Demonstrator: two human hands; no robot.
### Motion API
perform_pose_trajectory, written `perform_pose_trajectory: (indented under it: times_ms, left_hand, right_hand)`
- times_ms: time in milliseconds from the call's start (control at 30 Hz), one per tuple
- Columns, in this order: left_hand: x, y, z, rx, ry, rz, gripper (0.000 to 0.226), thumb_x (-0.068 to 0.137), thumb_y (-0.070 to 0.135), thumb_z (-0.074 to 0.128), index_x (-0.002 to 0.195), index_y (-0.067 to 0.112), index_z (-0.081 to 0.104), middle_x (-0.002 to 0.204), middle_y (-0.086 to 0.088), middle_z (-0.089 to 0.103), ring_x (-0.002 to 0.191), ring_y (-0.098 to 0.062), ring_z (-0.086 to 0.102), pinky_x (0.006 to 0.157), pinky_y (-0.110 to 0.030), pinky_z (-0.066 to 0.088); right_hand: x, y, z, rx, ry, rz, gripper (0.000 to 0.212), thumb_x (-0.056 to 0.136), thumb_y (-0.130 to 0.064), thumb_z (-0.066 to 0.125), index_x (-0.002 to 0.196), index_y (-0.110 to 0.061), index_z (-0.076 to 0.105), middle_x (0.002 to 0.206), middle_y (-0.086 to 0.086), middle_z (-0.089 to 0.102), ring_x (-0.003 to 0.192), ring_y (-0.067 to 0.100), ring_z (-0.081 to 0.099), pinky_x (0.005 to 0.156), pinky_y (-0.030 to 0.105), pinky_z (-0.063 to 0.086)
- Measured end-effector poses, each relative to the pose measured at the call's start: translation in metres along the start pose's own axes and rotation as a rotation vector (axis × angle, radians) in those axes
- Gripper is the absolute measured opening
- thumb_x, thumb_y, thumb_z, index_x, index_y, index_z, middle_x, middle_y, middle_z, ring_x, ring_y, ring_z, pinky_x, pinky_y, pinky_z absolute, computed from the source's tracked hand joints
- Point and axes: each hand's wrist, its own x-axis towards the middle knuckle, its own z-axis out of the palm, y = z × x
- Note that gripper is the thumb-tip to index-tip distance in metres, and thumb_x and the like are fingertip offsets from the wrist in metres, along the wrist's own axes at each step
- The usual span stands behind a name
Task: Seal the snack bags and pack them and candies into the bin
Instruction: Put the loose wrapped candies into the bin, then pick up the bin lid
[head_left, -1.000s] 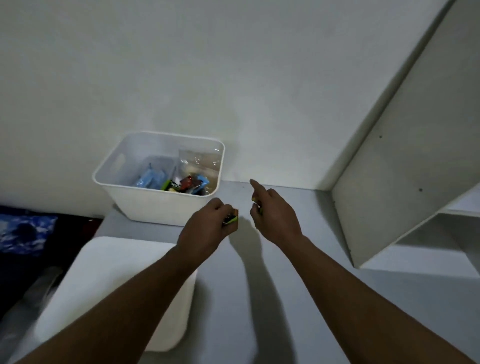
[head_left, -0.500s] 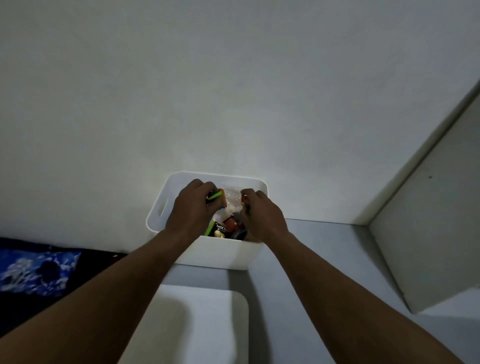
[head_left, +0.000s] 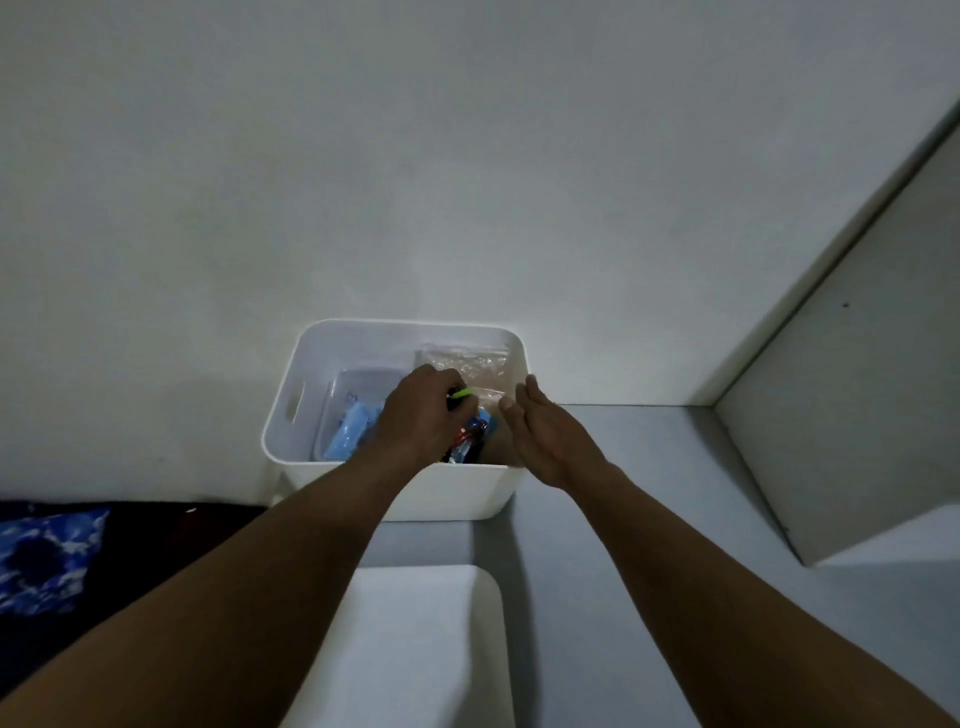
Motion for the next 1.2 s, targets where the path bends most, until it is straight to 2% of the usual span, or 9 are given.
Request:
perform_pose_trajectory:
  times_ms: [133,233,467,633,767,867,933,1067,1200]
  left_hand:
    - [0.001,0.004,0.006,0.103,-0.146,-0.028,0.042,0.087,0.057,0.057,0.11,0.025,0.071,0.112,-0.003,0.07,0.099,-0.024,0.064,0.083,-0.036,0.052]
    - [-0.007,0.006,-0.002,0.123,-0.12,0.0,0.05,0.092,0.061,0.047,0.123,0.027,0.065,0.123,-0.001,0.068,0.112,-0.024,0.062,0.093,-0.037,0.049]
    - [-0.059,-0.017,-0.025,0.224,0.129,0.159,0.03,0.094,0.037,0.051,0.109,0.018,0.069,0.099,-0.004,0.069,0.092,-0.026,0.06,0.075,-0.037,0.051]
    - [-0.138,-0.051,-0.022,0.288,0.155,0.014,0.029,0.091,0.035,0.051,0.107,0.017,0.067,0.096,-0.005,0.065,0.087,-0.028,0.058,0.073,-0.041,0.053]
    - [-0.201,-0.088,-0.007,0.301,0.005,-0.177,0.049,0.084,0.045,0.045,0.116,0.014,0.065,0.106,-0.012,0.064,0.092,-0.037,0.06,0.077,-0.044,0.054]
    - [-0.233,-0.102,-0.003,0.339,-0.125,-0.41,0.061,0.087,0.051,0.053,0.14,0.02,0.048,0.138,-0.013,0.048,0.121,-0.038,0.047,0.094,-0.047,0.045]
    - [-0.247,-0.112,-0.003,0.361,-0.201,-0.497,0.072,0.09,0.051,0.057,0.151,0.026,0.03,0.153,-0.012,0.032,0.133,-0.037,0.035,0.103,-0.046,0.038]
    - [-0.268,-0.126,-0.005,0.394,-0.294,-0.528,0.078,0.091,0.059,0.049,0.155,0.032,0.014,0.158,-0.014,0.021,0.135,-0.042,0.03,0.104,-0.05,0.037]
    - [-0.292,-0.138,-0.003,0.341,-0.372,-0.574,0.081,0.091,0.06,0.05,0.155,0.035,0.008,0.157,-0.015,0.019,0.131,-0.043,0.035,0.101,-0.051,0.04]
  right_hand:
    - [0.0,0.001,0.0,0.023,-0.013,0.019,0.063,0.105,-0.05,0.016,0.157,-0.012,0.018,0.166,0.007,0.011,0.153,0.019,0.008,0.124,0.042,0.011]
    - [-0.007,0.003,0.001,0.002,-0.024,0.014,0.065,0.105,-0.051,0.018,0.158,-0.015,0.011,0.166,0.007,0.006,0.153,0.019,0.005,0.122,0.041,0.007]
    - [-0.016,-0.003,0.0,-0.08,-0.026,-0.001,0.068,0.103,-0.049,0.03,0.158,-0.015,0.009,0.165,0.015,0.006,0.152,0.029,0.007,0.121,0.048,0.013]
    - [-0.047,-0.013,0.021,-0.057,0.195,-0.067,0.06,0.103,-0.041,0.039,0.155,-0.014,0.023,0.159,0.018,0.022,0.147,0.035,0.022,0.116,0.053,0.025]
    - [-0.096,-0.014,0.065,-0.006,0.306,-0.062,0.063,0.104,-0.039,0.038,0.157,-0.015,0.015,0.164,0.017,0.011,0.151,0.033,0.009,0.121,0.052,0.015]
    - [-0.132,-0.013,0.098,0.024,0.221,0.009,0.068,0.103,-0.039,0.038,0.158,-0.018,0.005,0.165,0.016,0.003,0.152,0.032,0.005,0.122,0.05,0.011]
    - [-0.149,-0.011,0.118,-0.024,0.104,0.08,0.072,0.101,-0.04,0.043,0.158,-0.018,0.004,0.164,0.017,0.008,0.151,0.034,0.012,0.12,0.049,0.019]
    - [-0.175,-0.012,0.149,-0.112,-0.055,0.256,0.078,0.095,-0.048,0.052,0.155,-0.016,0.014,0.151,0.018,0.032,0.137,0.037,0.035,0.104,0.049,0.039]
    - [-0.198,-0.016,0.176,-0.136,-0.179,0.366,0.083,0.091,-0.052,0.057,0.153,-0.017,0.015,0.138,0.016,0.044,0.127,0.036,0.044,0.099,0.047,0.043]
